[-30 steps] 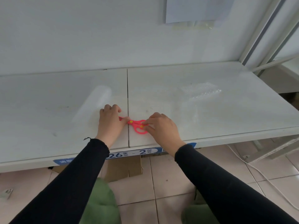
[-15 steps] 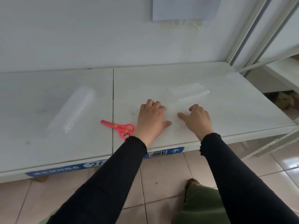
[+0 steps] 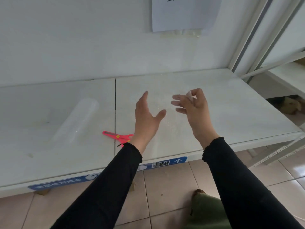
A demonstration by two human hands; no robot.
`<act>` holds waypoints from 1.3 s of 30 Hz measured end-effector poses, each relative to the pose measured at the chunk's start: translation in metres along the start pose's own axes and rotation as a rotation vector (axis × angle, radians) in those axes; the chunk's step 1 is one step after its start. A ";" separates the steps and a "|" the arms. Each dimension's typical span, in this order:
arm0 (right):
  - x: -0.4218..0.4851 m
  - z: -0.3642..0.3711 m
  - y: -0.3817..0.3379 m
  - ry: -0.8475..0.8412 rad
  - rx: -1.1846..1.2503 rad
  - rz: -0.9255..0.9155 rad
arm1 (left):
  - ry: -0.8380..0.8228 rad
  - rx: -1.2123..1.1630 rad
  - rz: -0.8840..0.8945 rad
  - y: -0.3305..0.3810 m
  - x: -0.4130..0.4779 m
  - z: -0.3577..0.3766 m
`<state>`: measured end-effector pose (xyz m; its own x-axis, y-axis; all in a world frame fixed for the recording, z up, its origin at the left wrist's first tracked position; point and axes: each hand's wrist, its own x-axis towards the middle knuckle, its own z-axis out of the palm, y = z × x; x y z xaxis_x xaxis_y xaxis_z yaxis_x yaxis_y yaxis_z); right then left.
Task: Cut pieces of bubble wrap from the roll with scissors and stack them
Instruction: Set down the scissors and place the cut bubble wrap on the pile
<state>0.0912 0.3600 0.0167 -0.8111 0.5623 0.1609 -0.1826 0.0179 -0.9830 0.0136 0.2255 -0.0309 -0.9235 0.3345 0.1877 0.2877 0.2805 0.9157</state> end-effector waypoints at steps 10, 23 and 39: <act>-0.027 0.022 -0.012 -0.221 0.472 0.245 | -0.131 -1.041 -0.433 0.024 0.003 -0.090; -0.034 0.013 -0.010 -0.458 -0.371 -0.275 | -0.124 -1.044 -0.523 0.001 0.002 -0.145; -0.027 0.026 -0.007 -0.171 -0.031 -0.017 | -0.524 -0.743 -0.345 0.002 -0.020 -0.129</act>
<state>0.1004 0.3232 0.0215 -0.8914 0.4124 0.1878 -0.1821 0.0535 -0.9818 0.0002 0.1035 0.0127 -0.6455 0.7487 -0.1505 -0.3769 -0.1409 0.9155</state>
